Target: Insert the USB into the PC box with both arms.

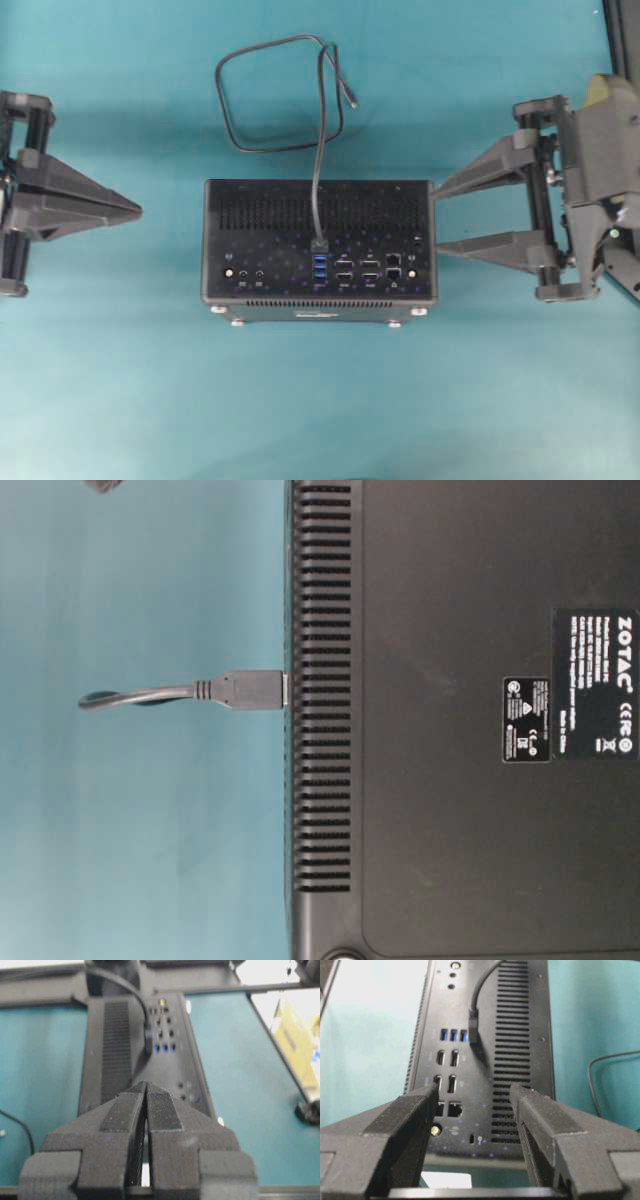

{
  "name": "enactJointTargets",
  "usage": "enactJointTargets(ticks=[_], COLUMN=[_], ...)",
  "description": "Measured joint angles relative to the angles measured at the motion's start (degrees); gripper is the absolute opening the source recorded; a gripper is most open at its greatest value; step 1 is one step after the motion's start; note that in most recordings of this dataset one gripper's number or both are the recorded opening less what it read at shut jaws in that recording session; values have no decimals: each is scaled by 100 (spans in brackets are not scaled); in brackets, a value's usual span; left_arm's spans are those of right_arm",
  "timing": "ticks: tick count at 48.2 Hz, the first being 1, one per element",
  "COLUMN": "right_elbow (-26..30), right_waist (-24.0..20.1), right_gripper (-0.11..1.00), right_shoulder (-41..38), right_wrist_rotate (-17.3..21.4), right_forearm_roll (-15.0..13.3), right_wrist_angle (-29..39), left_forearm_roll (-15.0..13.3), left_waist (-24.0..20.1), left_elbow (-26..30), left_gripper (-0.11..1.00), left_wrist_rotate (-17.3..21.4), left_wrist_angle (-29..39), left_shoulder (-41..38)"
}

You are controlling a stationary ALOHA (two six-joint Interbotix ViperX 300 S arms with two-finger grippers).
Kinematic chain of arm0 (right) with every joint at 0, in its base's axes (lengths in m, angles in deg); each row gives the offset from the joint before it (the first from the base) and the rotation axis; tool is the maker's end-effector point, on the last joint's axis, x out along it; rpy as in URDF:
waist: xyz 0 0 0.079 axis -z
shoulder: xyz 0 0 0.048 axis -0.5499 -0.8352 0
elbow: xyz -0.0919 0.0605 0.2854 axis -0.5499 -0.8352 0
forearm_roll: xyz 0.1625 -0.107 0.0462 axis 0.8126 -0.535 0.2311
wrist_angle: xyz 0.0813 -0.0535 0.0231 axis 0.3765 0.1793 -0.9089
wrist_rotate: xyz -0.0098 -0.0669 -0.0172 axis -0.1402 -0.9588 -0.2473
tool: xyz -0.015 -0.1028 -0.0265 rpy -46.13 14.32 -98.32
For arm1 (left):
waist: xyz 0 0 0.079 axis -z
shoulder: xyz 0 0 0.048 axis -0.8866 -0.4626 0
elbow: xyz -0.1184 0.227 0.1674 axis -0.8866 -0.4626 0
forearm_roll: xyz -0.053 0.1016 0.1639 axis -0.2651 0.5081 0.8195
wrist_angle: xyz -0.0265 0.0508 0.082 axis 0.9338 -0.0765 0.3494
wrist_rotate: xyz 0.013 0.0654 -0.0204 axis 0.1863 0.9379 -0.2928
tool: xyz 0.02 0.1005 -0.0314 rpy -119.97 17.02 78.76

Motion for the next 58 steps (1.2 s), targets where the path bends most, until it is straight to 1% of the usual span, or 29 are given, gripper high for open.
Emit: enactJointTargets(ticks=[12, 23, 27, 31, 35, 40, 51, 58], right_elbow=[-211, -369, -378, -378, -378, -378, -378, -378], right_waist=[44, 62, 70, 88, 88, 97, 97, 88], right_gripper=[65, 65, 65, 65, 65, 65, 65, 65], right_shoulder=[237, 308, 308, 316, 316, 325, 325, 325], right_wrist_rotate=[0, 0, 0, 9, 18, 141, 211, 211], right_forearm_roll=[0, 18, 18, 18, 35, 79, 79, 79], right_wrist_angle=[-105, -193, -202, -211, -211, -211, -202, -202], left_forearm_roll=[0, 0, 0, 0, 0, 0, 0, 0], left_waist=[0, 0, -9, -9, -26, -70, -105, -105], left_elbow=[-18, -26, -18, 35, 211, 422, 387, 387], left_gripper=[0, 0, 0, 0, 0, 0, 0, 0], left_wrist_rotate=[-9, -422, -466, -483, -510, -501, -589, -589], left_wrist_angle=[0, 0, -18, -26, -35, -53, 44, 387], left_shoulder=[-18, -105, -149, -167, -185, -229, -483, -466])
